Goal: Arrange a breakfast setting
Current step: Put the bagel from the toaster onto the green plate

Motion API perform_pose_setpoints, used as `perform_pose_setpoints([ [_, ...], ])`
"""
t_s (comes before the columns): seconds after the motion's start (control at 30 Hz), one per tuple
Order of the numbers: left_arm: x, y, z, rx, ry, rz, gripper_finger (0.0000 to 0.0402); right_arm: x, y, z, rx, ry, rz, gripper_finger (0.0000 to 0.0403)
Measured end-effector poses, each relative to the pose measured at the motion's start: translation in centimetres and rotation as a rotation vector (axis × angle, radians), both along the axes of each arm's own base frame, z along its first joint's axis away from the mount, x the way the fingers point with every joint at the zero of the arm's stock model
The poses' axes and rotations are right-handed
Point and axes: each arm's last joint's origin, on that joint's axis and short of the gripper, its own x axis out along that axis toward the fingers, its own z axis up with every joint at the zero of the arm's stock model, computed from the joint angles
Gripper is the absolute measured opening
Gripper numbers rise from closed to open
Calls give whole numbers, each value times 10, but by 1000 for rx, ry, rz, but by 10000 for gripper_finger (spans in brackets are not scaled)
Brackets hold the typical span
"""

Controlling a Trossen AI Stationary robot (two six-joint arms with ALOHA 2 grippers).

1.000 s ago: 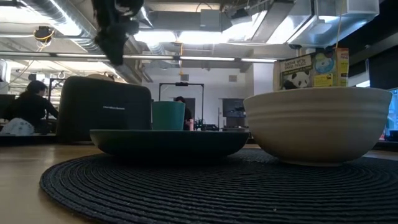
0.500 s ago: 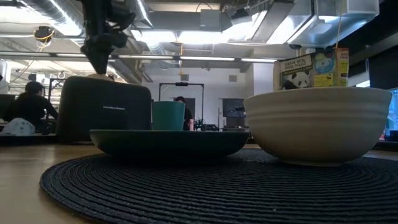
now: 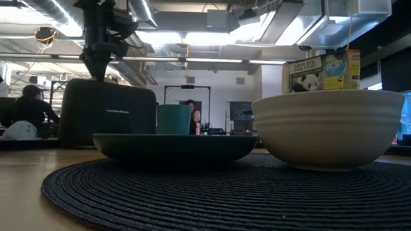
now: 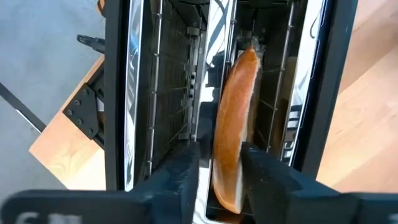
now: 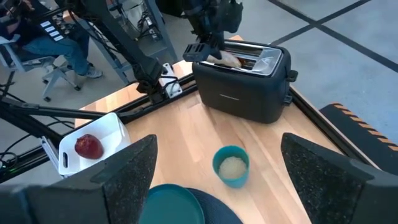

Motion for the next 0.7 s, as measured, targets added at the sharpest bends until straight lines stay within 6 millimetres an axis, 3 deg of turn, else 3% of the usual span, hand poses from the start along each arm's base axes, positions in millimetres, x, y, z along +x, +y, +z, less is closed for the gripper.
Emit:
perform_pose_setpoints([
  [0.23, -1, -1, 1, 3, -4, 3, 21, 0, 0, 0, -1, 5, -2, 330],
  [0.33, -2, -3, 7, 14, -4, 5, 10, 0, 0, -1, 5, 6, -6, 330],
  [0.53, -12, -14, 51, 121, -29, 27, 14, 12, -1, 1, 72, -105, -8, 330],
  [0.7, -23, -34, 92, 167, -226, 54, 12, 46, -6, -16, 107, -219, 29, 330],
])
